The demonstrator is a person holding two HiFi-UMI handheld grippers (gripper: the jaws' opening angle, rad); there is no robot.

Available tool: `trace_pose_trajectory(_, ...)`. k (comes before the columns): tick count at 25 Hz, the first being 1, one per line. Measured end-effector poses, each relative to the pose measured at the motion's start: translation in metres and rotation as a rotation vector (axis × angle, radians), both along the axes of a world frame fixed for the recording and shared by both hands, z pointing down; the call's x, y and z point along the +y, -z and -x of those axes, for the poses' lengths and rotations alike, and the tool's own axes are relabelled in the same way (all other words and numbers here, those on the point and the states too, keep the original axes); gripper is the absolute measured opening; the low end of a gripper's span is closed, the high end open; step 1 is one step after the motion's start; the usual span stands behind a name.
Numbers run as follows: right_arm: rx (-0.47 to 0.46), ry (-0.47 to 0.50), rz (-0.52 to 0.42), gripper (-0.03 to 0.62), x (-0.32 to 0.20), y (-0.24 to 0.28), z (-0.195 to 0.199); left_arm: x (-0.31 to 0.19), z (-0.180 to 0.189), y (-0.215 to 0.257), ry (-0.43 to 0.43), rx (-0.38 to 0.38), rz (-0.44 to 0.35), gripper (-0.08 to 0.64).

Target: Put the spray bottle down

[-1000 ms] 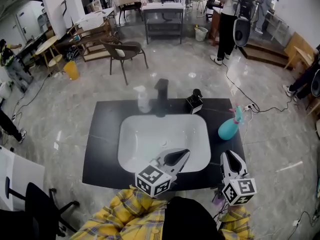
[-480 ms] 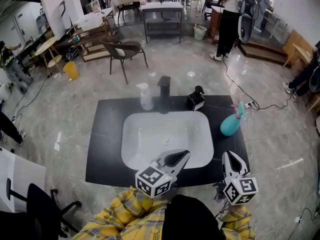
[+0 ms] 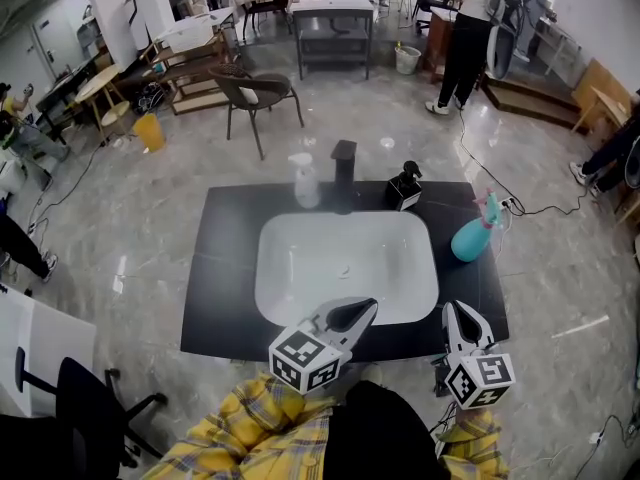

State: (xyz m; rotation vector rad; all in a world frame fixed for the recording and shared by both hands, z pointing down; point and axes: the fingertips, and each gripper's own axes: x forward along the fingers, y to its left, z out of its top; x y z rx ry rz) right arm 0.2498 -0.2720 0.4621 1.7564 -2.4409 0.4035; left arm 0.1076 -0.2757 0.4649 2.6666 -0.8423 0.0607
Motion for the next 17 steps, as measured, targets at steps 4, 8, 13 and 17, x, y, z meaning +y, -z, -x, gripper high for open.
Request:
trace_pose_trajectory(4, -0.006, 0.005, -0.001, 0.006, 0.007, 0.000, 0.009, 0.008, 0.008, -0.002, 0.005, -0.002, 0.006, 0.008)
trace_pose_trajectory(8, -0.005, 0.009, 0.005, 0.006, 0.017, 0.001, 0.016, 0.016, 0.012, -0.001, 0.002, -0.004, 0.014, 0.008)
trace_pose_trajectory(13, -0.003, 0.013, 0.005, 0.006, 0.025, 0.008, 0.022, 0.022, 0.020, 0.002, 0.015, -0.002, 0.019, 0.008)
trace_pose_trajectory(17, 0.007, 0.017, -0.004, 0.006, 0.026, 0.014, 0.024, 0.022, 0.024, 0.007, 0.031, 0.007, 0.017, 0.008)
